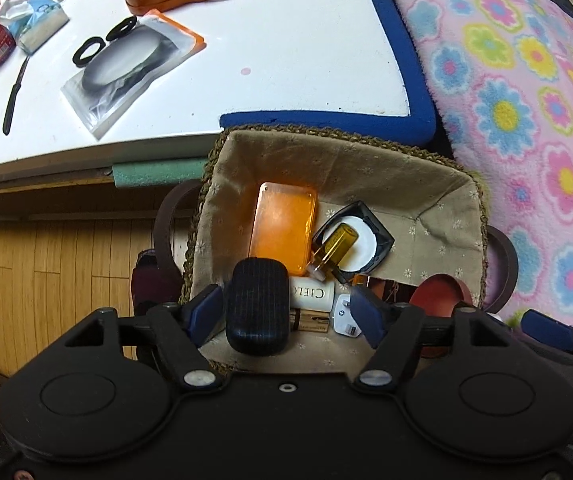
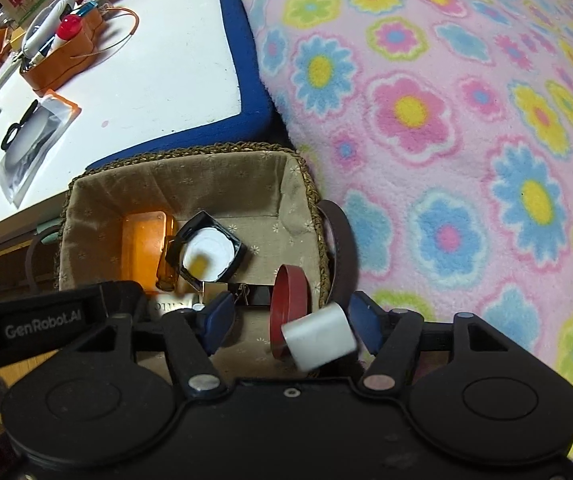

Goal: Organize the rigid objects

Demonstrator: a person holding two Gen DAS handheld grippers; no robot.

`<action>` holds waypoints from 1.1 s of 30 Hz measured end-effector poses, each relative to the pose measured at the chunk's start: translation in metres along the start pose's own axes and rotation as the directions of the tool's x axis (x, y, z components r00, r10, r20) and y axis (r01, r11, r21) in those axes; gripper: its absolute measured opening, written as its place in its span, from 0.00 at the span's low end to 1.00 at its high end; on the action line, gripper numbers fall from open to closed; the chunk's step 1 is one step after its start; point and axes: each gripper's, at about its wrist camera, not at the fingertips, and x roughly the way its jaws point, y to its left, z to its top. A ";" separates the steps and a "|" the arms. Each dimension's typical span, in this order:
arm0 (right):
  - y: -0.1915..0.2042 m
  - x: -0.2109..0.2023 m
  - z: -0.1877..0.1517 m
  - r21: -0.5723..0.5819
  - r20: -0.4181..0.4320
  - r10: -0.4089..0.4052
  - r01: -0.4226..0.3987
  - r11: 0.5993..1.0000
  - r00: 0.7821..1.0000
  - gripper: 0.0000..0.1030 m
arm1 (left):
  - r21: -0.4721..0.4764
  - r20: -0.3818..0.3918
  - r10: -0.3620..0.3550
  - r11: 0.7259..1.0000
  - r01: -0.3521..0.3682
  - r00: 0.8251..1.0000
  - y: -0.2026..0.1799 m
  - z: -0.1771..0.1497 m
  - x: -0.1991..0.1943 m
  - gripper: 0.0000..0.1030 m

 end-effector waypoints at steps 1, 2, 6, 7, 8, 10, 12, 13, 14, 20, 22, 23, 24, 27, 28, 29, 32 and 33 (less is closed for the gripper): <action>0.000 0.000 0.000 -0.002 -0.001 -0.005 0.005 1.000 1.000 0.67 | -0.002 -0.003 0.000 1.000 0.000 1.000 0.000 0.000 0.000 0.65; -0.001 0.001 0.000 -0.003 -0.002 -0.011 0.011 1.000 1.000 0.69 | -0.004 -0.007 0.000 1.000 0.000 1.000 0.001 0.000 0.001 0.65; -0.004 0.002 -0.001 0.002 -0.012 -0.013 0.013 1.000 1.000 0.73 | -0.014 -0.022 0.005 1.000 -0.005 1.000 0.003 -0.001 0.003 0.68; -0.003 0.002 -0.001 -0.002 -0.014 -0.016 0.015 1.000 1.000 0.74 | -0.016 -0.024 0.009 1.000 -0.009 1.000 0.003 -0.001 0.003 0.68; -0.003 0.002 -0.002 -0.006 -0.014 -0.018 0.017 1.000 1.000 0.75 | -0.017 -0.028 0.015 1.000 -0.015 0.999 0.004 -0.001 0.004 0.68; -0.002 0.002 -0.003 -0.011 -0.019 -0.021 0.021 1.000 1.000 0.77 | -0.017 -0.035 0.025 1.000 -0.025 0.999 0.004 -0.002 0.005 0.68; -0.002 0.002 -0.003 -0.009 -0.021 -0.021 0.021 1.000 1.000 0.78 | -0.011 -0.029 0.026 1.000 -0.026 0.999 0.004 -0.002 0.004 0.68; -0.003 0.002 -0.004 -0.008 -0.020 -0.020 0.020 1.000 1.000 0.79 | -0.007 -0.025 0.028 1.000 -0.028 0.999 0.003 -0.003 0.003 0.68; -0.003 0.001 -0.004 -0.006 -0.021 -0.023 0.023 1.000 1.000 0.80 | -0.004 -0.021 0.032 0.999 -0.032 0.999 0.002 -0.003 0.003 0.68; -0.009 -0.002 -0.004 0.015 -0.016 -0.022 0.022 1.000 1.000 0.91 | -0.006 -0.008 0.016 1.000 -0.016 1.000 0.003 -0.003 0.001 0.69; -0.010 -0.005 -0.005 0.016 -0.010 -0.021 0.021 1.000 1.000 0.91 | 0.002 0.000 0.034 0.999 -0.034 0.999 0.001 -0.003 0.000 0.71; -0.010 -0.007 -0.005 0.012 -0.003 -0.019 0.019 1.000 1.000 0.91 | 0.004 0.005 0.036 0.999 -0.036 0.999 0.001 -0.004 0.000 0.71; -0.010 -0.009 -0.005 0.010 0.002 -0.019 0.019 1.000 1.000 0.91 | 0.002 0.011 0.036 0.999 -0.036 0.999 0.001 -0.004 -0.001 0.71; -0.009 -0.012 -0.006 0.003 0.013 -0.018 0.018 1.000 1.000 0.95 | -0.004 0.006 0.040 0.999 -0.040 0.999 0.002 -0.003 0.000 0.71; -0.009 -0.013 -0.006 0.001 0.017 -0.015 0.015 1.000 1.000 0.95 | -0.006 0.004 0.036 0.999 -0.036 0.999 0.003 -0.003 0.000 0.71; -0.009 -0.013 -0.006 -0.001 0.021 -0.016 0.016 1.000 1.000 0.95 | -0.009 0.003 0.034 0.999 -0.034 0.999 0.003 -0.003 0.000 0.71; -0.008 -0.013 -0.005 -0.006 0.026 -0.014 0.014 1.000 1.000 0.95 | -0.015 0.004 0.039 0.999 -0.039 0.999 0.004 -0.003 0.000 0.71; -0.008 -0.013 -0.005 -0.007 0.028 -0.014 0.014 1.000 1.000 0.95 | -0.018 0.003 0.042 0.999 -0.042 0.999 0.004 -0.004 0.000 0.71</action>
